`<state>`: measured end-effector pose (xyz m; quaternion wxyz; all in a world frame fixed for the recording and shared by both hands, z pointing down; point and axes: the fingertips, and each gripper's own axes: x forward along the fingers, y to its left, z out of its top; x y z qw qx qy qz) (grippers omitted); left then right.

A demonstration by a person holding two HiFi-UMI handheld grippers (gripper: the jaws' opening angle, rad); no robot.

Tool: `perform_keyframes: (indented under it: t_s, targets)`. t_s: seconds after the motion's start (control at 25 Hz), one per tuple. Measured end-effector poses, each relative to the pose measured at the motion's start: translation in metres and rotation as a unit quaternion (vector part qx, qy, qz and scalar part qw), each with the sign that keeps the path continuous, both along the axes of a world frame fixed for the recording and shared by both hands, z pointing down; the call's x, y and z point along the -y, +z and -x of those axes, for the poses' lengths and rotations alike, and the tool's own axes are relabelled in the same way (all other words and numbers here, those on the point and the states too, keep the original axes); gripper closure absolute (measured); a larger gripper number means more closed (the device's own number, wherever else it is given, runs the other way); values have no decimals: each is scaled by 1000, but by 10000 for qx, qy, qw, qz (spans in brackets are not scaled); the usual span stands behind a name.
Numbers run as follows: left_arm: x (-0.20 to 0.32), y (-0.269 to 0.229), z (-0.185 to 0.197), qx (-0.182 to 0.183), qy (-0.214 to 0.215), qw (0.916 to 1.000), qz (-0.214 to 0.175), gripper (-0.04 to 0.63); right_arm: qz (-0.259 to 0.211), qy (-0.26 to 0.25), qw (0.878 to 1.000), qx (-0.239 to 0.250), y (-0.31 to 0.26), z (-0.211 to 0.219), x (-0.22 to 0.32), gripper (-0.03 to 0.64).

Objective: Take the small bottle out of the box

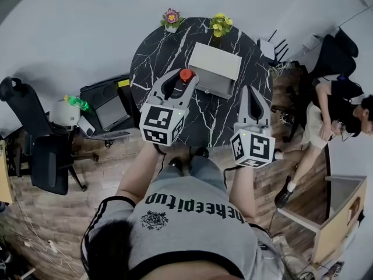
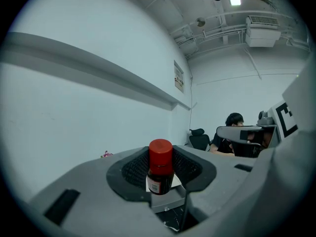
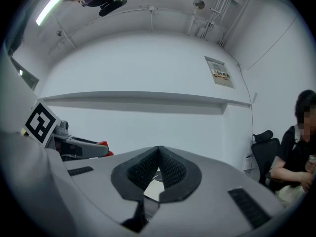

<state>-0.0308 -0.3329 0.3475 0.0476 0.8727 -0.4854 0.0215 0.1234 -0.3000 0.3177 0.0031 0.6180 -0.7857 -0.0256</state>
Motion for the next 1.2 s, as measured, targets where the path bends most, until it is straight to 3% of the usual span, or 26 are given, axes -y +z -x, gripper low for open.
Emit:
perform_keyframes:
  t_s: [1.2]
  targets:
    - [-72,-29,50,-26,73,9993,-372,451,-420,582,9974,-70,-20,25,-93,617]
